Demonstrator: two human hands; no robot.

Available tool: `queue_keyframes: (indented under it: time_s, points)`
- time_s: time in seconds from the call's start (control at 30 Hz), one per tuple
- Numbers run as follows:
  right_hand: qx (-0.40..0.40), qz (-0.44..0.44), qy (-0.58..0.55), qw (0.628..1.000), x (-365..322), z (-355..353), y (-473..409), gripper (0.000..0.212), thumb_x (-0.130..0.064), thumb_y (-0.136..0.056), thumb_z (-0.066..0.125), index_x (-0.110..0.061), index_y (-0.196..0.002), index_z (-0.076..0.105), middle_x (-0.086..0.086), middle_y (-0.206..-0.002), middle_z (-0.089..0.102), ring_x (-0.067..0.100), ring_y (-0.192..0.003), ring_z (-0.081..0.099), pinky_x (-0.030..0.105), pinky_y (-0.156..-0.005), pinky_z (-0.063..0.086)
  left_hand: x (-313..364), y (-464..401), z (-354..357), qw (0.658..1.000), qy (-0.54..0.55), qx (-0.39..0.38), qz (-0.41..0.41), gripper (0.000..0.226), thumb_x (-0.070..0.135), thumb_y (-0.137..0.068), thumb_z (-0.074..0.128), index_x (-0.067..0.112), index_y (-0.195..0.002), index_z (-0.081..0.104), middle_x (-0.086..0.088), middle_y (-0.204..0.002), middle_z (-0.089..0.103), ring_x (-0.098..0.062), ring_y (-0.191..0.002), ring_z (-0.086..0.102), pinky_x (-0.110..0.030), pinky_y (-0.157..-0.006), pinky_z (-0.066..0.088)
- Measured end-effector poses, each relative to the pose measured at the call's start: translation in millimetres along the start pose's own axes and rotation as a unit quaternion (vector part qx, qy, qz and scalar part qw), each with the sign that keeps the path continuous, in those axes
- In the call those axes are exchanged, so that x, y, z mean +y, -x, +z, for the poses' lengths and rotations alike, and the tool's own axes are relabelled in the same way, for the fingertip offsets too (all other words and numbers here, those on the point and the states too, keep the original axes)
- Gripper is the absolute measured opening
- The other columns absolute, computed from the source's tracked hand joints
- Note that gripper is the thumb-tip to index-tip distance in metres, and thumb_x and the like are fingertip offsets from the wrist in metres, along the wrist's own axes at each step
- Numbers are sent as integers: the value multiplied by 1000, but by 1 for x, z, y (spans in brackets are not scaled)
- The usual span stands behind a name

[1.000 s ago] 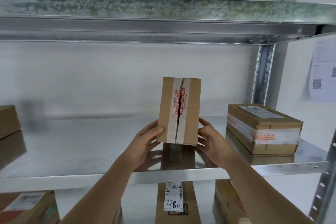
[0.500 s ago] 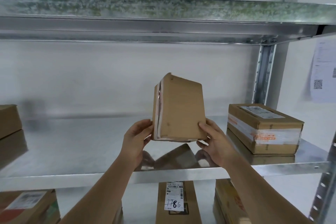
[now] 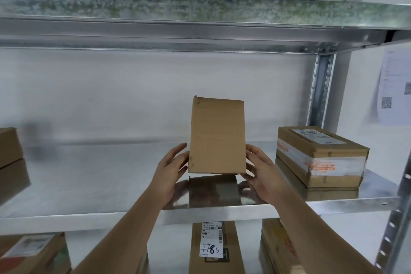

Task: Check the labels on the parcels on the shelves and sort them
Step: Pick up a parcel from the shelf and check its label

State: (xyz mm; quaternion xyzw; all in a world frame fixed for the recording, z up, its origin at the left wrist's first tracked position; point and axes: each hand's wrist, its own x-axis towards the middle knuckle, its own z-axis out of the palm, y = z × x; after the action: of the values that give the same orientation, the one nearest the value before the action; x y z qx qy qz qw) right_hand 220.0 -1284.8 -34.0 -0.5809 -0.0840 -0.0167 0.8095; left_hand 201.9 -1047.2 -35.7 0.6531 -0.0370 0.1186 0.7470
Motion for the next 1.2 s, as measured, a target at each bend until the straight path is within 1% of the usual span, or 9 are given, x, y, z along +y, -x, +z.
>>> queue_keyframes:
  time_s: [0.1,0.23,0.6,0.73,0.83,0.9,0.97,1.07,1.2]
  points:
    - [-5,-7,4,1000,-1,2,3,19,-18,-104,54,-18,-117,67,4,-109,76,20,-104,69,36,-90,52,1,2,-1,1000,-7,-21,4,39,7,-108,40,34,-122,64,-1,-116,76,-16,-113,70,-33,-101,51]
    - [-3,-8,4,1000,-2,2,5,19,-17,-103,55,-18,-117,68,5,-110,75,21,-107,68,41,-100,50,1,2,0,1000,-13,-21,-4,41,5,-108,37,33,-121,65,1,-114,77,-15,-109,71,-33,-97,54]
    - [-4,-14,-2,1000,0,0,3,18,-16,-103,55,-19,-113,70,3,-107,76,21,-104,69,34,-85,51,3,4,1,1000,-1,-10,-15,40,5,-107,38,29,-123,66,1,-110,78,-16,-107,72,-34,-96,55]
    - [5,0,5,1000,3,-1,-2,20,-24,-100,61,-21,-119,69,6,-115,74,29,-115,66,48,-97,53,7,6,4,997,31,-34,-55,26,32,-104,50,31,-123,68,4,-112,77,-16,-109,70,-30,-79,55]
    - [-3,34,2,999,4,0,-2,48,-47,-83,78,-29,-126,65,8,-125,70,36,-122,62,53,-101,50,4,6,1,992,59,-58,-94,57,64,-80,71,34,-129,65,0,-123,72,-23,-116,66,-39,-76,47]
    - [-23,40,7,999,3,0,-2,51,-47,-85,73,-23,-129,62,9,-123,71,35,-118,65,53,-106,47,1,4,0,992,67,-68,-79,66,57,-72,83,34,-130,63,-4,-126,71,-27,-116,66,-39,-75,47]
    - [-37,30,14,999,2,0,-3,55,-46,-84,69,-15,-130,62,9,-122,72,31,-113,68,49,-104,52,1,4,1,993,60,-73,-64,58,49,-75,84,33,-128,66,-4,-122,73,-27,-113,67,-40,-77,48]
    - [-38,10,11,999,1,1,-1,57,-44,-82,68,-16,-131,64,5,-122,72,27,-110,69,36,-85,56,1,4,2,997,51,-59,-20,51,45,-77,74,31,-125,68,5,-114,76,-18,-110,69,-36,-78,53]
    - [-21,-13,-28,999,0,0,-1,33,-35,-96,61,-27,-127,66,-2,-116,73,26,-111,68,32,-75,57,0,0,1,999,43,6,23,43,36,-89,71,31,-130,64,7,-117,73,-12,-113,66,-36,-100,51]
